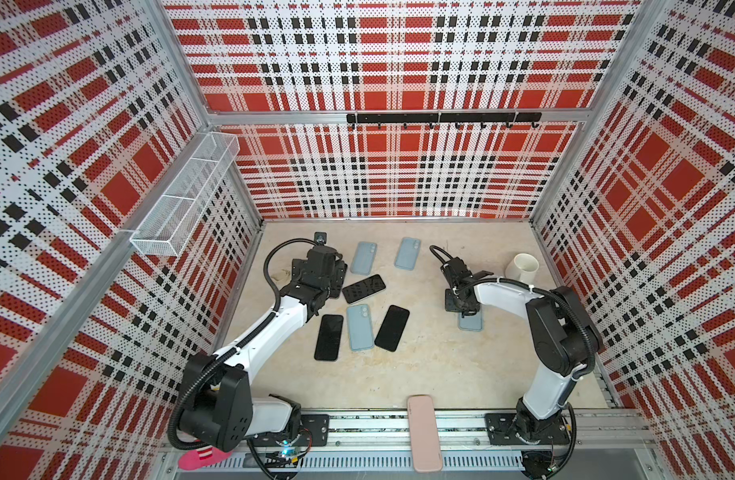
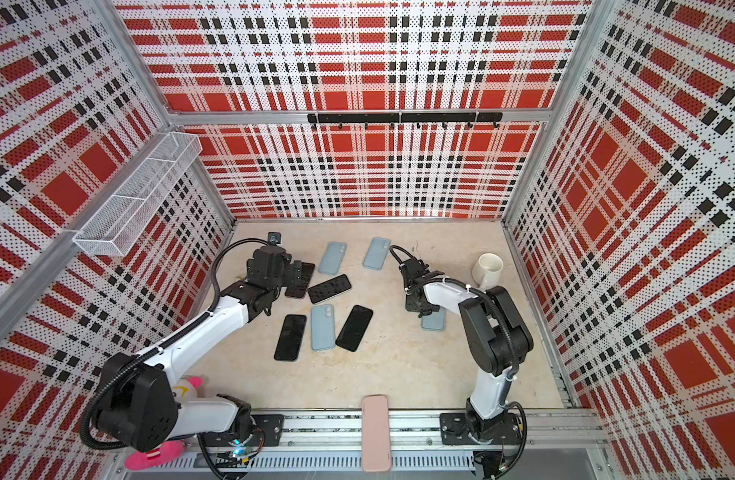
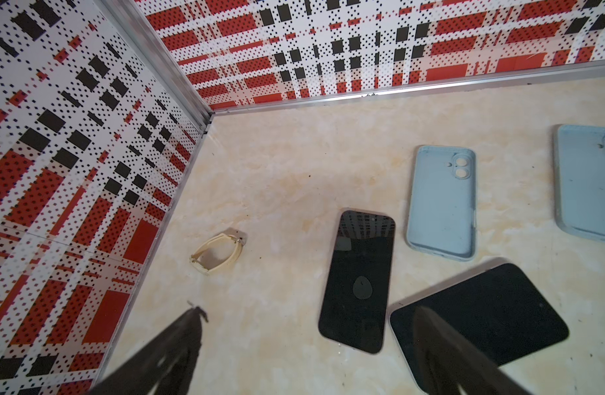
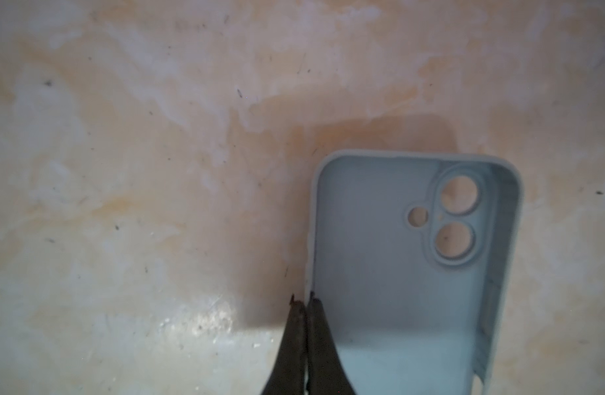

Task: Put the phone into the phone case

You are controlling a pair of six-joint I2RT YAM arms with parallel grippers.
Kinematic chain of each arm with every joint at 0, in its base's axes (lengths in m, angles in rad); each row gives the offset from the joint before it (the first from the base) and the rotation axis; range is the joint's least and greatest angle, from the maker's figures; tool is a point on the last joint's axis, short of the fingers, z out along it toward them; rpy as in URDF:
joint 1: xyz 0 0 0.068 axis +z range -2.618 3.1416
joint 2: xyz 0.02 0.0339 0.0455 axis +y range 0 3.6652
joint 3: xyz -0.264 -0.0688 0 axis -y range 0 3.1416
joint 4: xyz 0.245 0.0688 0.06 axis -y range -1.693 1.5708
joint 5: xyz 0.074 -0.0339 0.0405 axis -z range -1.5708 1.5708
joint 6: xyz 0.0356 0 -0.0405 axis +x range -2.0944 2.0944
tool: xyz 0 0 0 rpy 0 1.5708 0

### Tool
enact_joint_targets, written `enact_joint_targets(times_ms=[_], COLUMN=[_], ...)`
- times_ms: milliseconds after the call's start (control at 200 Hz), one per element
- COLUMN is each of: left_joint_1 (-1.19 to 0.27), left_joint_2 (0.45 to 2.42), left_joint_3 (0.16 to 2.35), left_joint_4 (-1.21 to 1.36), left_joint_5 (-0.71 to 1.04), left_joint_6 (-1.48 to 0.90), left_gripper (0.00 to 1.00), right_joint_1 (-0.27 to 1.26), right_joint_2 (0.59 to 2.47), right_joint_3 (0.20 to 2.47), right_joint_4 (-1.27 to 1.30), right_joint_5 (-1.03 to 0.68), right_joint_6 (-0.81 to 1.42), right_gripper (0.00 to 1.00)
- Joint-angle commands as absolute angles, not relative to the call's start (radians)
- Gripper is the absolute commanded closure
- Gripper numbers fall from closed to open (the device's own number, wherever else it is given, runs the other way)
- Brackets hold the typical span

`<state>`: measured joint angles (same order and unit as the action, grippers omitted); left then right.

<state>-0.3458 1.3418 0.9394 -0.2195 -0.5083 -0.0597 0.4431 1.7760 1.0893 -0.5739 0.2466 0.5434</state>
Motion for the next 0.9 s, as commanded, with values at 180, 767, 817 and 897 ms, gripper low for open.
enact_joint_targets(times_ms=[180,767,817,897], left_joint_1=[-0.291,-0.255,-0.255,-0.255], left_joint_2=[1.342,1.38,1.378,1.376], left_joint_3=[0.968,0.957,0.956,0.956], left_joint_4=[-0.22,-0.206,-0.206,-0.206], left_joint_5=[-0.386,-0.396,-0.393,-0.386], left_joint_6=[-0.072,-0.047,-0.047,-0.047], left_gripper=[0.02,0.02,0.02,0.02], right_joint_1=[0.45,0.569,0.569,0.57], right_joint_2=[1.589,1.861,1.907,1.98], right_joint_3=[1.064,1.277,1.323,1.395], right_joint_4=[-0.47,-0.654,-0.701,-0.773], right_joint_5=[0.043,-0.287,-0.263,-0.246], right_joint_6=[0.206,-0.896,-0.95,-1.008], right_gripper=[1.0,1.0,1.0,1.0])
